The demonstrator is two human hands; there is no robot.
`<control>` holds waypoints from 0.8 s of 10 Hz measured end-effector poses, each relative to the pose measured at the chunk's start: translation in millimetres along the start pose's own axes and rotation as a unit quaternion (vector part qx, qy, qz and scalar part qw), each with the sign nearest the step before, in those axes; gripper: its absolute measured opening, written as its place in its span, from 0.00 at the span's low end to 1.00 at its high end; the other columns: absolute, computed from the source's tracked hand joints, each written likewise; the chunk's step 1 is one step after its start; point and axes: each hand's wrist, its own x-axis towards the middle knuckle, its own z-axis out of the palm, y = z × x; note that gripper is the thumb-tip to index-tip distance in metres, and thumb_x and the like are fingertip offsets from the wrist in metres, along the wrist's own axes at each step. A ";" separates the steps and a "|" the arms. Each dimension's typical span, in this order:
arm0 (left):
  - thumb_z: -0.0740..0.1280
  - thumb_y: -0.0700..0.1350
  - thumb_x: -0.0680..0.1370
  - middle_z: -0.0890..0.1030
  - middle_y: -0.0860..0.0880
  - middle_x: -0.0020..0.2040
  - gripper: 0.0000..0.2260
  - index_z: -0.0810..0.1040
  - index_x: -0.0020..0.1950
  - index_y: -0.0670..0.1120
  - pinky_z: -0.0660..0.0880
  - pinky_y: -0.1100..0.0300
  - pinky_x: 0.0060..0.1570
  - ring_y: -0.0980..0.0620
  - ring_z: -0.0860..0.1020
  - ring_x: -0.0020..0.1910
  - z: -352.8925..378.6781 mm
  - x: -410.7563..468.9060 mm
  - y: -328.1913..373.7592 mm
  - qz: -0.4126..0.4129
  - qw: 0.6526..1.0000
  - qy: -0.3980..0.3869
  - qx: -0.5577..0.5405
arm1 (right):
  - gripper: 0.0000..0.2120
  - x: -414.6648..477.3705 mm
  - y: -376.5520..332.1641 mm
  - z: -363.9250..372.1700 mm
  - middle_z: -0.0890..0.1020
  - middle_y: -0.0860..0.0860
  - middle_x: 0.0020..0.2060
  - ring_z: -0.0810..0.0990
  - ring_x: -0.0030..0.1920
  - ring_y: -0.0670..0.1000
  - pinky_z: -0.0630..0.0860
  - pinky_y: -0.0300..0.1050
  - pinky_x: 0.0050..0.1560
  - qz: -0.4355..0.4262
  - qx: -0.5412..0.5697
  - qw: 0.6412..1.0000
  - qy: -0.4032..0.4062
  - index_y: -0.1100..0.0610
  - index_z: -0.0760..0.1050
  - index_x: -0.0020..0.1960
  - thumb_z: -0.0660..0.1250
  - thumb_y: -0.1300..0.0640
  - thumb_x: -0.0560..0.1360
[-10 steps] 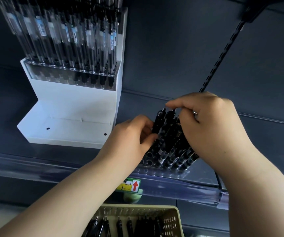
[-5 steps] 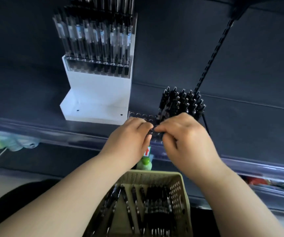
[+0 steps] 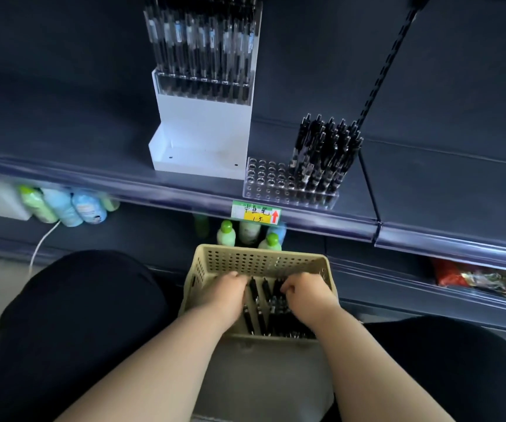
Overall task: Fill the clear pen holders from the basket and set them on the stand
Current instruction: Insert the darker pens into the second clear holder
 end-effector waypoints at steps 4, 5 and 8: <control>0.56 0.35 0.79 0.76 0.41 0.62 0.15 0.74 0.64 0.40 0.70 0.57 0.60 0.43 0.74 0.61 40.6 32.5 -4.0 -0.211 0.956 -0.070 -0.193 | 0.13 48.3 -5.5 62.7 0.80 0.56 0.54 0.78 0.54 0.56 0.76 0.46 0.55 0.038 0.024 0.996 -0.071 0.58 0.77 0.57 0.60 0.62 0.76; 0.56 0.37 0.80 0.76 0.41 0.62 0.14 0.73 0.64 0.40 0.70 0.56 0.59 0.43 0.74 0.62 56.6 44.3 -4.7 -0.233 0.946 -0.069 -0.216 | 0.12 65.2 -7.2 78.2 0.79 0.56 0.54 0.78 0.55 0.56 0.76 0.47 0.56 0.048 0.022 0.995 -0.080 0.59 0.76 0.58 0.60 0.63 0.76; 0.61 0.42 0.79 0.78 0.41 0.60 0.11 0.74 0.60 0.42 0.70 0.56 0.58 0.42 0.75 0.60 75.3 64.8 -5.3 -0.274 0.927 -0.058 -0.252 | 0.19 83.4 -13.6 120.0 0.70 0.61 0.63 0.72 0.62 0.59 0.72 0.50 0.60 0.068 -0.020 0.992 -0.101 0.64 0.63 0.67 0.50 0.68 0.77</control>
